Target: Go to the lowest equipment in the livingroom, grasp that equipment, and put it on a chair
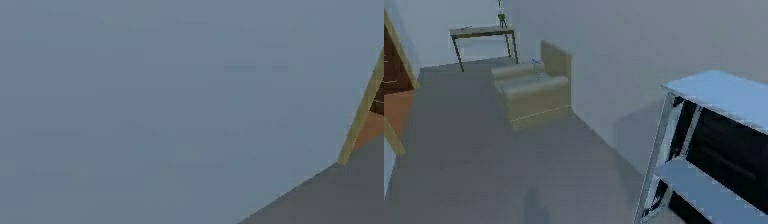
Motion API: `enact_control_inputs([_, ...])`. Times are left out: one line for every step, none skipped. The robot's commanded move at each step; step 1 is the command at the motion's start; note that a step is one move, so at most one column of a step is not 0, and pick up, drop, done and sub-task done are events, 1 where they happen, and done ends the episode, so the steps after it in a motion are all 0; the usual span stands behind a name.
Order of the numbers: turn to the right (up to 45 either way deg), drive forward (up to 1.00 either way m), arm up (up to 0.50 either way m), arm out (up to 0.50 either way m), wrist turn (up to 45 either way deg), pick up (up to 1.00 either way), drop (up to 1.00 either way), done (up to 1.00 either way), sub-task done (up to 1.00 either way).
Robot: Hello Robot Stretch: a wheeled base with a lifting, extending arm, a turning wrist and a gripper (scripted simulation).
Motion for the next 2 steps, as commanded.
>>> enact_control_inputs([-45.0,0.0,0.0,0.0,0.0,0.0,0.0,0.0,0.0])
enact_control_inputs([-45.0,0.0,0.0,0.0,0.0,0.0,0.0,0.0,0.0])
